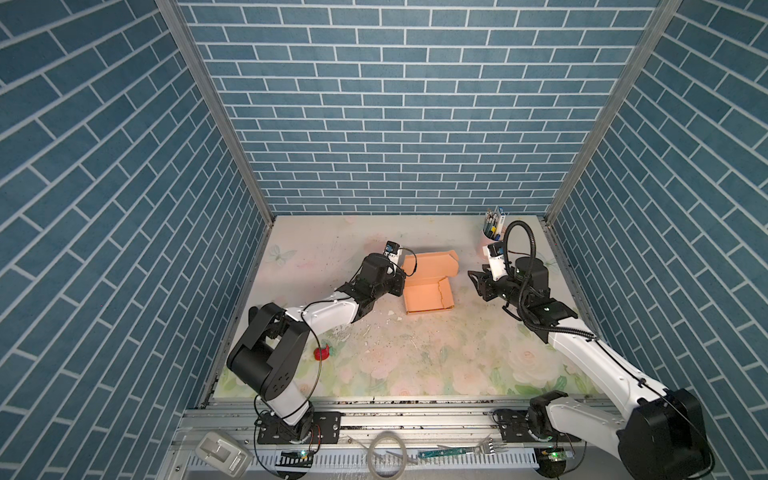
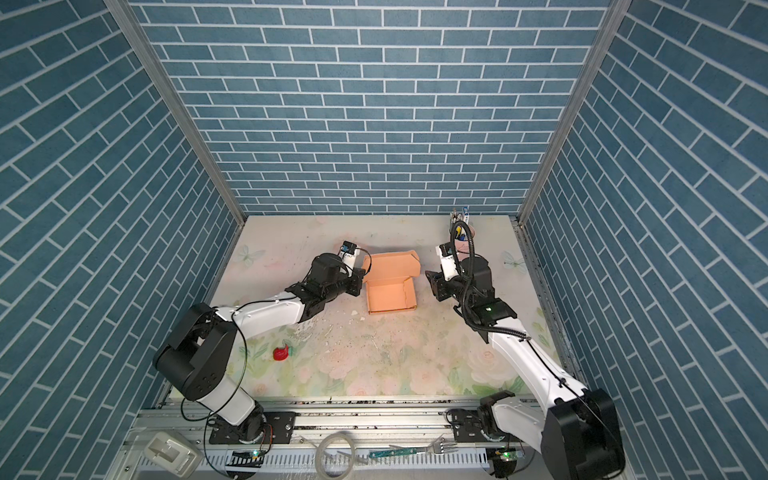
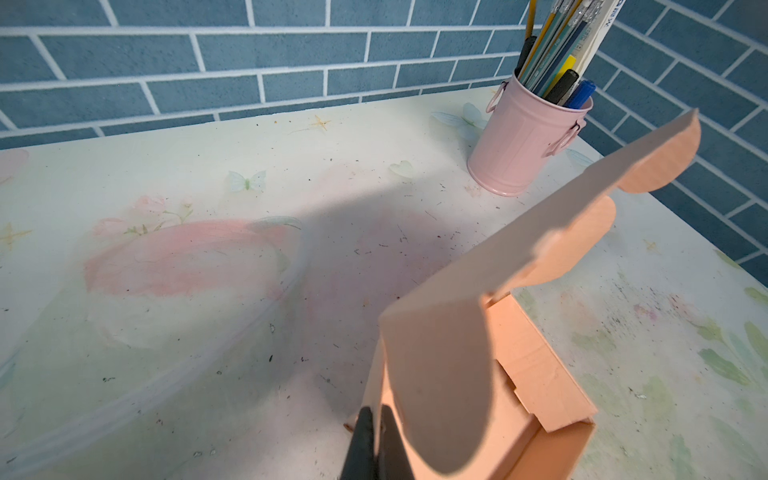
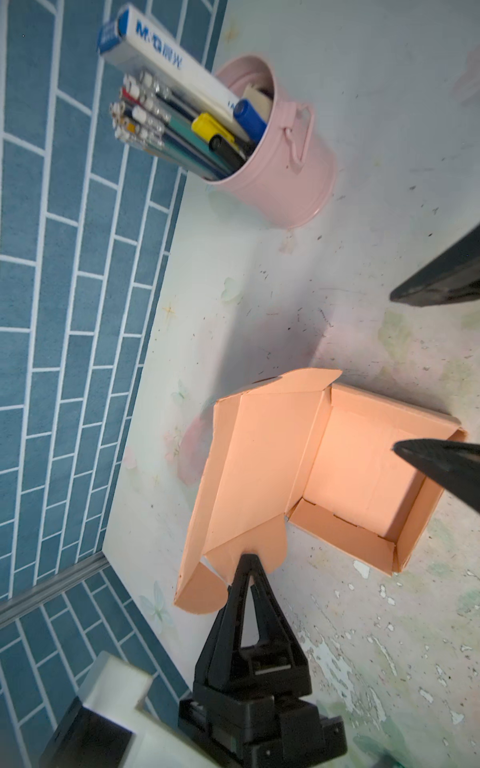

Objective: Fold the paper box

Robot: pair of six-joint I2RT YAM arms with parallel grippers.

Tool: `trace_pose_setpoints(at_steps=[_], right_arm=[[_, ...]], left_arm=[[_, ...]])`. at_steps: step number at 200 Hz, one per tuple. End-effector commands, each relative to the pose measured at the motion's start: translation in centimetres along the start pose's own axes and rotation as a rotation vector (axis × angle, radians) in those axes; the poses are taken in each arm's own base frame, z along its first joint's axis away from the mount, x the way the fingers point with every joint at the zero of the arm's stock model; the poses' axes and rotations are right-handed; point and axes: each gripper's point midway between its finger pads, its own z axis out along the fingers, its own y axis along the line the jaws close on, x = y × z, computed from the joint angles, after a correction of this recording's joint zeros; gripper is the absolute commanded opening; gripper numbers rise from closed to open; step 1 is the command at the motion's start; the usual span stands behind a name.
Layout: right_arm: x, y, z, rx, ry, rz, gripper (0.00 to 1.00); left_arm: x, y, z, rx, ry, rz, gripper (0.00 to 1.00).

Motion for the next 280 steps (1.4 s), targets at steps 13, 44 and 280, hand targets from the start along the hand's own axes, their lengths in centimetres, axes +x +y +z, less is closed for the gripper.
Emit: trace_pose_setpoints(at_steps=[13,44,280], right_arm=[[-0.4,1.2,1.9,-0.125,-0.044,-0.004,0.52],[-0.2,0.9,3.7,-0.146,-0.036,-0.015,0.52],[0.9,-0.3,10.8,-0.210,0.000,-0.015,0.12]], left_arm=[[-0.3,-0.4,-0.7,0.002,-0.009,0.011,0.01],[-0.7,-0.7,-0.9,0.004,-0.010,0.018,0.01],[-0.4,-0.8,-0.6,-0.013,0.025,0.015,0.01]])
